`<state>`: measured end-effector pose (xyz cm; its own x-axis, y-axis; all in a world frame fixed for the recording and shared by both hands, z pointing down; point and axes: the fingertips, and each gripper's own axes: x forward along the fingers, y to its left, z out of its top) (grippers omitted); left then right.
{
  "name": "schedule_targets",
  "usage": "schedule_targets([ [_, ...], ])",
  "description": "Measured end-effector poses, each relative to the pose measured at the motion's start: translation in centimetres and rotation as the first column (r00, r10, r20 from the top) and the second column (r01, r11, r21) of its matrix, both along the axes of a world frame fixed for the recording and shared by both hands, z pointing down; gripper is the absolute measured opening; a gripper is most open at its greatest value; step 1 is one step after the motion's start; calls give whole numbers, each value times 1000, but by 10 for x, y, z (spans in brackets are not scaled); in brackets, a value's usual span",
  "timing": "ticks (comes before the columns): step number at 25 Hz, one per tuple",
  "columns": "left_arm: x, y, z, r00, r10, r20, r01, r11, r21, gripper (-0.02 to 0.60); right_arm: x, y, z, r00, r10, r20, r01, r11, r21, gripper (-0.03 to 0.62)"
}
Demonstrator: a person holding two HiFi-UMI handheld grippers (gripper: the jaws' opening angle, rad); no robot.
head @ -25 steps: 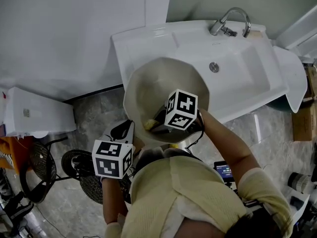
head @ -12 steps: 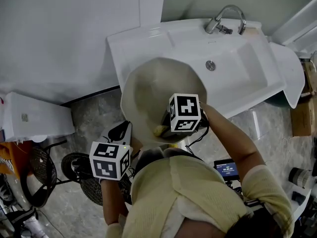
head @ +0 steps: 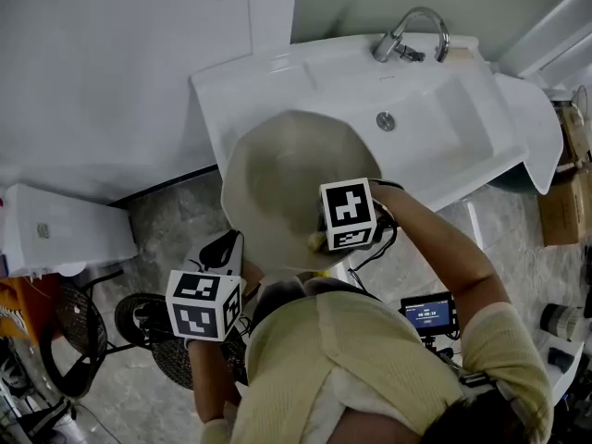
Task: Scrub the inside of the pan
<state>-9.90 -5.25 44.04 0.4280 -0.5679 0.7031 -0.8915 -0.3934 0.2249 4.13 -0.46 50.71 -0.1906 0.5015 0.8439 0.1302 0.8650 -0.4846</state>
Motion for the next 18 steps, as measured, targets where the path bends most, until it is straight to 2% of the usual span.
schedule_targets([
  [7,1,0,1,1000,5,-12,-5,1000,-2,77,25,-9,4,990,-65,-127,72,996,56,74],
  [12,0,2,0,1000,14,-15,-14,1000,-3,77,40,-19,4,968,-107,-227,135,985,112,74],
  [15,1,3,0,1000,17,-19,-17,1000,-6,77,52,-34,6,941,-127,-315,192,964,184,74],
  [18,1,3,1,999,18,-27,-18,1000,-9,77,61,-53,10,905,-134,-403,260,925,276,74],
])
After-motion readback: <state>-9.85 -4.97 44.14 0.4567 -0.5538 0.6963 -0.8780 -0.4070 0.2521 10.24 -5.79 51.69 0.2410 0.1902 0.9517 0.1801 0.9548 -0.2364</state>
